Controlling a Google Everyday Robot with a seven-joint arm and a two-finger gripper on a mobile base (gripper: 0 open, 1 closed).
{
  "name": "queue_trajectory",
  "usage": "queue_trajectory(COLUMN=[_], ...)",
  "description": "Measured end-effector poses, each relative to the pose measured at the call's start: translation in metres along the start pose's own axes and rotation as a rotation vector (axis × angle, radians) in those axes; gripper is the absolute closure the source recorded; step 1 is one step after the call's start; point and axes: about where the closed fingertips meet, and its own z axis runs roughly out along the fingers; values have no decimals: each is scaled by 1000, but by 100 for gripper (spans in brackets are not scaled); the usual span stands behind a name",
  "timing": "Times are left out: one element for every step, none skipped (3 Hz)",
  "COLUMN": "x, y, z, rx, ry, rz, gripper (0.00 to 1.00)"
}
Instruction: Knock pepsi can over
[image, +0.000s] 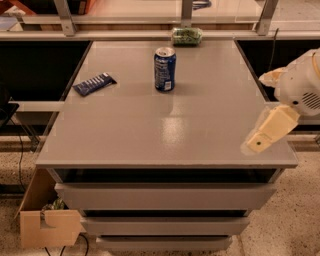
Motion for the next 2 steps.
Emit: queue_trajectory(x=[-21,-22], y=[-9,-9], z=[3,3], rx=[31,32], ry=[-110,-111], rz=[46,44], gripper=[0,0])
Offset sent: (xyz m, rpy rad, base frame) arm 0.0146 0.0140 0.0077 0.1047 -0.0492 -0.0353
